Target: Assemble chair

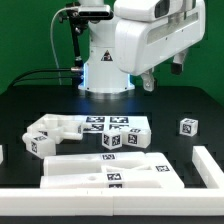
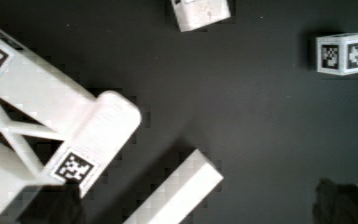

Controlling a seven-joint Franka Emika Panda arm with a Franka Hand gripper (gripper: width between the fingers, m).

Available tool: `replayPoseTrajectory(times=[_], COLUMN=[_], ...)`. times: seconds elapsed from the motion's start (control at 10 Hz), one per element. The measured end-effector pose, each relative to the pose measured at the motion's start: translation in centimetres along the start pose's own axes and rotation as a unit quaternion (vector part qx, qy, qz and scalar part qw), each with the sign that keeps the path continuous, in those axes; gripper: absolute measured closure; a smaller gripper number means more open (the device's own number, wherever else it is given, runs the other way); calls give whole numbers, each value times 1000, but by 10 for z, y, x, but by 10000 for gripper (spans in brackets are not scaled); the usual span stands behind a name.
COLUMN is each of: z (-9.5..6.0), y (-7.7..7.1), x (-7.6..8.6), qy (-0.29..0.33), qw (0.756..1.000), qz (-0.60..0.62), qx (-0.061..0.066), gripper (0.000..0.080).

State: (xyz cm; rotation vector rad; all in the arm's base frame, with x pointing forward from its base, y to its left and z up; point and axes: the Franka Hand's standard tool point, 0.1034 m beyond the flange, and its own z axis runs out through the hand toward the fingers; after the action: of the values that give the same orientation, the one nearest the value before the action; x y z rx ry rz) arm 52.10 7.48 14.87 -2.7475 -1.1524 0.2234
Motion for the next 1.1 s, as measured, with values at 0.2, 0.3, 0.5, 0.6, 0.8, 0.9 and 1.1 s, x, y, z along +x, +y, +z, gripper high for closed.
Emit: replayPoseTrajectory(times=[0.2,0.3,0.5,0.6,0.8,0.9,1.1], z=[0,0,4,6,11,12,13], y=[0,0,21,34,57,53,54], x=[0,0,-7,-10,-20,-19,-20], qy=[-3,-3,7,17,43,39,39], qw=[1000,1000,999,997,988,991,991], qz=[0,0,-50,-68,-136,-121,-121], qx=[4,4,-6,-17,-56,-49,-48], gripper=[150,150,150,150,150,150,150])
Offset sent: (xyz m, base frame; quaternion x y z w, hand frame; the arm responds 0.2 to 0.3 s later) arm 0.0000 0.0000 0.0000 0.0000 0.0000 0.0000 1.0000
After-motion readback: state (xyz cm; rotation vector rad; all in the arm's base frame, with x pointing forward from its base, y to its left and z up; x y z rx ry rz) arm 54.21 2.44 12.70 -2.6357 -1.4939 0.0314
